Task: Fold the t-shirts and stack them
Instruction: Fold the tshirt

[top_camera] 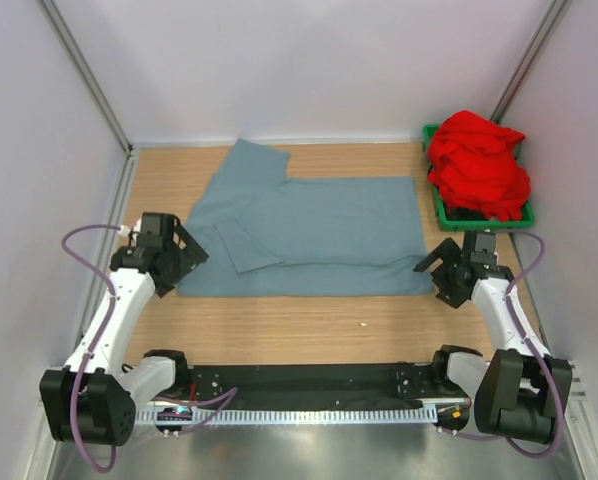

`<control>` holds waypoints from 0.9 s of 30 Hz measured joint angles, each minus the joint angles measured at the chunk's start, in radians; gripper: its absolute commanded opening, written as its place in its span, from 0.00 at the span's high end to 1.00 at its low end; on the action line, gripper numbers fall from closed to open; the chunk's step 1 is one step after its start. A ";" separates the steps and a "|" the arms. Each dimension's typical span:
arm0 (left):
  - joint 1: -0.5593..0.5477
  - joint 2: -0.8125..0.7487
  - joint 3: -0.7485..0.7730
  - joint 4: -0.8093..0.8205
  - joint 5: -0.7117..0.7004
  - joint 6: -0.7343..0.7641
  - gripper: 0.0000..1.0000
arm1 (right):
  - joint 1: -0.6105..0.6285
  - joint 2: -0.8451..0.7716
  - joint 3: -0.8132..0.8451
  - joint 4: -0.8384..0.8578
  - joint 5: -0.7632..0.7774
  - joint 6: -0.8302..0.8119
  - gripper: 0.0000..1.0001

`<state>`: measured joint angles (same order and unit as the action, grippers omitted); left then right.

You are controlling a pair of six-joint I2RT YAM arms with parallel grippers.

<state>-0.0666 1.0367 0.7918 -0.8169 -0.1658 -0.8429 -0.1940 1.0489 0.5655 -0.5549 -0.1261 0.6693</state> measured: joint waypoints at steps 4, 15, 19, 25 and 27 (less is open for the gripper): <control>0.000 0.048 0.199 -0.054 0.055 0.113 0.00 | 0.014 0.002 0.023 -0.003 -0.037 0.017 0.45; -0.001 0.092 0.232 -0.086 0.125 0.335 0.00 | 0.296 0.214 0.166 0.046 -0.006 0.050 0.90; -0.001 0.078 0.205 -0.090 0.125 0.350 0.00 | 0.343 0.310 0.185 0.064 0.016 0.063 0.92; -0.001 0.023 0.200 -0.077 0.125 0.354 0.00 | 0.362 0.409 0.244 0.064 0.055 0.063 0.92; -0.001 0.023 0.200 -0.074 0.125 0.354 0.00 | 0.362 0.438 0.275 0.063 0.069 0.057 0.92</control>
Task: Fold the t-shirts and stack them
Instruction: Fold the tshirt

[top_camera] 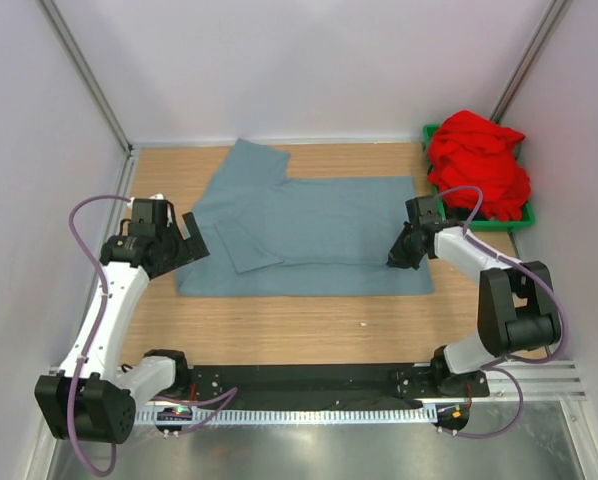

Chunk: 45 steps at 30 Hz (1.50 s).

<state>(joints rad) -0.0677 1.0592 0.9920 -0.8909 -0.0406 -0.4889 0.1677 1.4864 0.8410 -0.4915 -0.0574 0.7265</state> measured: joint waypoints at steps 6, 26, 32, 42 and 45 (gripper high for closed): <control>0.000 0.002 0.000 0.002 0.000 0.000 0.00 | 0.001 0.111 0.095 0.006 0.034 -0.037 0.93; 0.000 -0.055 -0.001 0.003 -0.013 0.000 0.00 | 0.304 0.206 0.519 -0.118 0.206 -0.184 0.50; 0.000 -0.178 -0.007 0.005 -0.054 -0.002 0.00 | 0.573 0.235 0.620 -0.143 0.232 -0.263 0.48; 0.000 -0.269 -0.008 0.008 -0.114 -0.005 0.00 | 0.747 0.595 1.055 -0.186 0.264 -0.357 0.53; 0.000 -0.294 -0.008 0.009 -0.123 -0.006 0.00 | 0.782 0.721 1.182 -0.221 0.272 -0.373 0.52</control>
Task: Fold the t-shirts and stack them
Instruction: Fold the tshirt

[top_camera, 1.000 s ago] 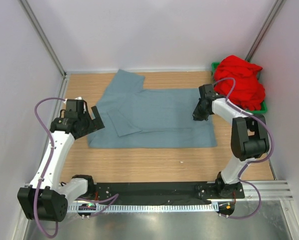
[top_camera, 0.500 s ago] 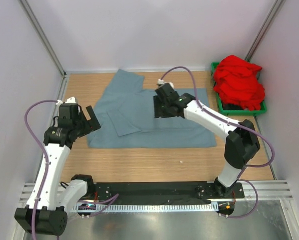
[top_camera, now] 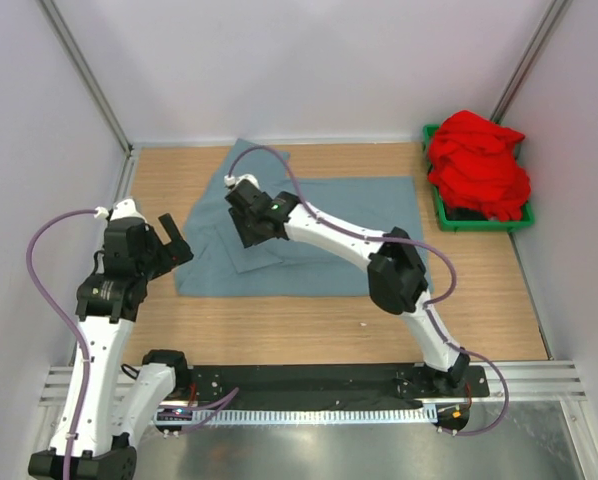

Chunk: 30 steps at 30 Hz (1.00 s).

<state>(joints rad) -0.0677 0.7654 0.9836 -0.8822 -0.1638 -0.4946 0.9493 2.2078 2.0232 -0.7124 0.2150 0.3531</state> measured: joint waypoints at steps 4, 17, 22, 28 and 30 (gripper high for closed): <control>0.000 -0.022 0.000 0.002 -0.005 0.000 0.00 | 0.047 0.112 0.101 -0.047 0.000 -0.011 0.51; 0.000 -0.039 -0.001 0.002 -0.009 -0.002 0.00 | 0.110 0.224 0.201 -0.115 0.000 -0.007 0.50; 0.000 -0.042 -0.001 0.003 -0.009 -0.002 0.00 | 0.110 0.259 0.211 -0.125 0.001 -0.002 0.50; 0.000 -0.046 -0.003 0.003 -0.009 -0.002 0.00 | 0.111 0.293 0.238 -0.141 0.001 0.003 0.51; 0.000 -0.048 -0.006 0.003 -0.009 -0.002 0.00 | 0.112 0.298 0.245 -0.142 0.001 0.005 0.51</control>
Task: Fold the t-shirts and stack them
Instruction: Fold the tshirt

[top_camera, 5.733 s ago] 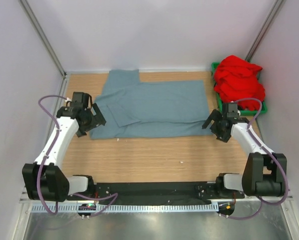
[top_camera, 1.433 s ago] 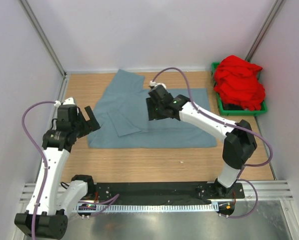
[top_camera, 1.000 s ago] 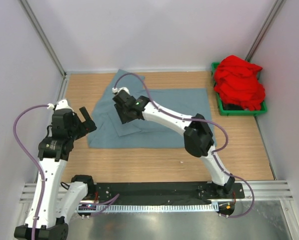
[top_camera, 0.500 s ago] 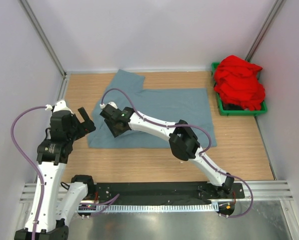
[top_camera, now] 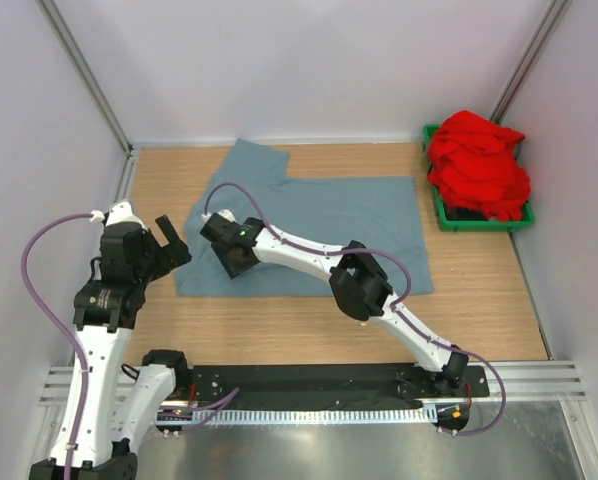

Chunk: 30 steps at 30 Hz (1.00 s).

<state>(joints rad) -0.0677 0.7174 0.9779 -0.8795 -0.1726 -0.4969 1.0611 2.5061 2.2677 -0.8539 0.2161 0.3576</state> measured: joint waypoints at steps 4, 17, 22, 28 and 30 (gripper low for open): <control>0.000 -0.001 -0.001 0.000 0.000 0.000 0.00 | 0.000 0.003 0.001 0.000 0.000 0.004 0.50; 0.000 -0.010 -0.001 0.000 -0.001 0.000 0.00 | 0.006 0.007 0.001 -0.004 0.028 0.011 0.83; 0.000 -0.013 -0.001 0.000 -0.002 0.000 0.00 | 0.007 0.007 0.002 -0.007 0.048 0.011 0.84; 0.000 -0.014 -0.001 0.000 -0.003 0.000 0.00 | 0.010 0.006 0.008 -0.019 0.085 -0.006 0.84; 0.000 -0.015 -0.001 0.000 -0.003 0.000 0.00 | 0.010 0.006 0.017 -0.028 0.104 -0.016 0.84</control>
<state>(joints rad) -0.0677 0.7025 0.9771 -0.8791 -0.1757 -0.4973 1.0710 2.5118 2.2848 -0.8818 0.3202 0.3412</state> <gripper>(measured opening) 0.995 0.165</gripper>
